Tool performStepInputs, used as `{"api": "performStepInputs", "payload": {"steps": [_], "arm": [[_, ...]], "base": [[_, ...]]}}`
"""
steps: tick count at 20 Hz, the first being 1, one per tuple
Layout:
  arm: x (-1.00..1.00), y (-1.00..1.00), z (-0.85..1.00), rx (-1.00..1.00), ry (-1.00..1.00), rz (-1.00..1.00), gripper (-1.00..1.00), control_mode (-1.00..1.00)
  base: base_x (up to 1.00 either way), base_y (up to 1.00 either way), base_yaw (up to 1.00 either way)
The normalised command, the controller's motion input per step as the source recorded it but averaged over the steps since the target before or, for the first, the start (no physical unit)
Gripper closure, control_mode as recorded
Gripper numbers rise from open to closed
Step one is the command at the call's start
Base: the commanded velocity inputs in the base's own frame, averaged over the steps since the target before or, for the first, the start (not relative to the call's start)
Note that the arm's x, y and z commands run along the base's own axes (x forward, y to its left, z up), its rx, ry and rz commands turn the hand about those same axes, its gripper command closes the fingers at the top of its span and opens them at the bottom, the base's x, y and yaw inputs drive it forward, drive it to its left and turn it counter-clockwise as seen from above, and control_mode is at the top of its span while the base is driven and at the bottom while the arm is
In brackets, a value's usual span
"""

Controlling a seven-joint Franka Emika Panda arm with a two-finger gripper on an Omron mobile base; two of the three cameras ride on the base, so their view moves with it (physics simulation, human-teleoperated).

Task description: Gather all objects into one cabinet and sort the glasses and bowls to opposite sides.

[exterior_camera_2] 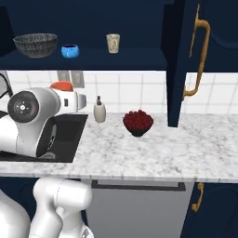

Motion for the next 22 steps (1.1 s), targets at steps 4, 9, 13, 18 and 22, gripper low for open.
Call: {"api": "performStepInputs", "payload": {"steps": [4, 9, 13, 18, 22], "arm": [[0.00, 0.00, 0.00, 0.00, 0.00, 0.00, 1.00, 1.00], [0.03, 0.00, 0.45, 0.00, 0.00, 0.00, 1.00, -1.00], [0.69, 0.00, 0.97, 0.00, 0.02, -0.07, 1.00, -1.00], [1.00, -0.04, 0.64, 0.00, 0.23, -0.17, 1.00, -1.00], [1.00, -0.42, 0.36, 0.00, 0.16, -0.11, 1.00, -1.00]], "base": [[0.27, 0.00, 0.01], [0.00, 0.00, 0.00], [0.00, 0.00, 0.00], [0.00, 0.00, 0.00], [0.00, 0.00, 0.00]]}}
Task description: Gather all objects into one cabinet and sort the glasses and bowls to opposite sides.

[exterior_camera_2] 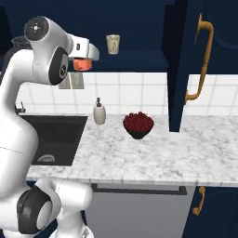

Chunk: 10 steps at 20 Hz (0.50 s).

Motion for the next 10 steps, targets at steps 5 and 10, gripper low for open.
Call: {"api": "performStepInputs", "payload": {"steps": [5, 10], "arm": [[0.96, -0.76, -0.04, 0.00, 0.01, -0.04, 1.00, -1.00], [0.99, -0.75, -0.31, 0.00, 0.00, -0.03, 1.00, -1.00]], "base": [[0.00, 0.00, 0.00], [0.00, 0.00, 0.00]]}}
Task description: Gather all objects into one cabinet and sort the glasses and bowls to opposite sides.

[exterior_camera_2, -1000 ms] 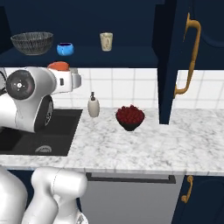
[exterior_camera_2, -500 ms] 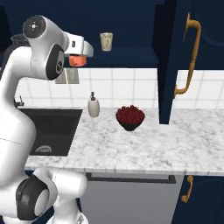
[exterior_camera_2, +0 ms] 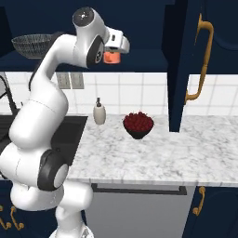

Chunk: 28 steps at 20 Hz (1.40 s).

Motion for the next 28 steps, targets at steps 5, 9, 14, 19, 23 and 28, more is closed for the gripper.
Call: {"api": "performStepInputs", "payload": {"steps": [5, 9, 14, 19, 23, 28], "arm": [[0.91, -0.51, -0.32, 0.00, 0.01, -0.04, 1.00, -1.00], [1.00, -0.05, -0.19, 0.00, 0.00, 0.00, 1.00, -1.00], [1.00, -0.04, -0.15, 0.00, 0.00, 0.00, 1.00, -1.00], [0.85, -0.09, -0.25, 0.02, 0.00, 0.00, 1.00, -1.00], [0.27, -0.11, -0.45, 0.05, 0.00, 0.00, 1.00, -1.00], [0.08, 0.00, -0.53, 0.02, 0.00, 0.00, -1.00, -1.00]], "base": [[0.00, 0.00, 0.00], [0.00, 0.00, 0.00], [0.00, 0.00, 0.00], [0.00, 0.00, 0.00], [0.00, 0.00, 0.00], [0.00, 0.00, 0.00]]}}
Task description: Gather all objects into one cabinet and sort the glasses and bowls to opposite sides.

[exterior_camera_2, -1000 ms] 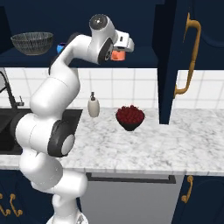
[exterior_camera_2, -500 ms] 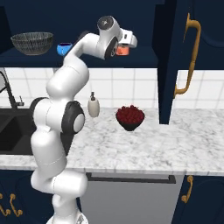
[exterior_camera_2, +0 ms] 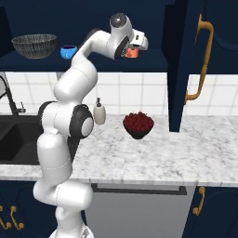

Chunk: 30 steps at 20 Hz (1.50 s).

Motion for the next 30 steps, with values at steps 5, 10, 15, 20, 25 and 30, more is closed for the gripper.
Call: {"api": "performStepInputs", "payload": {"steps": [5, 10, 15, 20, 25, 30], "arm": [[0.00, 0.14, -0.60, 0.00, -0.08, 0.00, -1.00, -1.00], [-0.01, 0.01, -0.09, 0.00, -0.15, 0.00, -1.00, -1.00], [-0.36, 0.16, 0.20, -0.02, -0.28, 0.00, -1.00, -1.00], [-0.95, 0.41, 0.73, 0.01, -0.07, 0.00, -1.00, -1.00], [-0.98, 0.44, 0.54, 0.01, 0.16, 0.07, -1.00, -1.00], [-0.92, 0.90, 0.01, -0.01, 0.15, 0.02, -1.00, -1.00]], "base": [[0.00, 0.00, 0.00], [0.00, 0.00, 0.00], [0.00, 0.00, 0.00], [0.00, 0.00, 0.00], [0.00, 0.00, 0.00], [0.00, 0.00, 0.00]]}}
